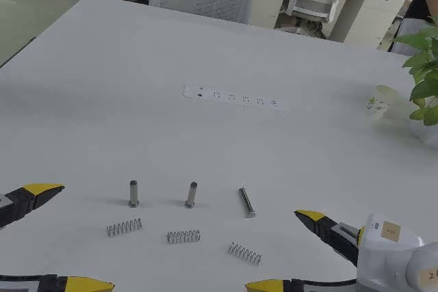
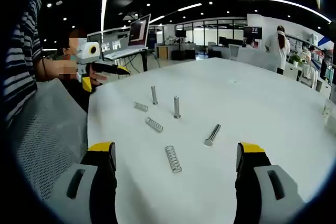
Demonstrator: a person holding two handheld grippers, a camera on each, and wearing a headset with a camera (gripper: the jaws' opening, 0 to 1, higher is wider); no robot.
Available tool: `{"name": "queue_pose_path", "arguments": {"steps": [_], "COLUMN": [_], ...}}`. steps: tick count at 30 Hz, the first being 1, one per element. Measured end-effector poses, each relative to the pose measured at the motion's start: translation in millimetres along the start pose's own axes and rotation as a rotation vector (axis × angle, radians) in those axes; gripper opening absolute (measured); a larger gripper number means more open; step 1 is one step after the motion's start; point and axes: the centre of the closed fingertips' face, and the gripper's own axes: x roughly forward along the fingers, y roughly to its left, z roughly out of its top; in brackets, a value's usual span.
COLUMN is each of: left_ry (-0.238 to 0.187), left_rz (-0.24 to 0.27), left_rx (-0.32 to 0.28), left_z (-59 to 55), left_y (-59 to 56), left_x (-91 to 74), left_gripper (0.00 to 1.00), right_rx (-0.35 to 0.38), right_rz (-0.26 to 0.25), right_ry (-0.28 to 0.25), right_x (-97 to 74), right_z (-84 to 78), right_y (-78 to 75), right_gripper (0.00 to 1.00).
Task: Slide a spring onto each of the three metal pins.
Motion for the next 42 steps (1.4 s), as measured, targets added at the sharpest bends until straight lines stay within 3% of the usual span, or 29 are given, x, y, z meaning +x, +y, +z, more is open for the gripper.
{"name": "queue_pose_path", "arguments": {"steps": [23,42], "left_ry": [0.012,-0.003], "left_rz": [-0.013,-0.026], "left_rx": [-0.003,0.003], "left_z": [-5.1,-2.9], "left_y": [-0.2,0.6], "left_x": [3.6,8.2], "left_gripper": [0.97,0.98], "right_rx": [0.01,0.022], "right_rz": [-0.009,-0.008], "right_ry": [-0.008,-0.027], "right_x": [0.4,-0.4], "right_z": [-1.4,-0.2], "right_y": [-2.7,-4.4], "right_gripper": [0.94,0.95]}}
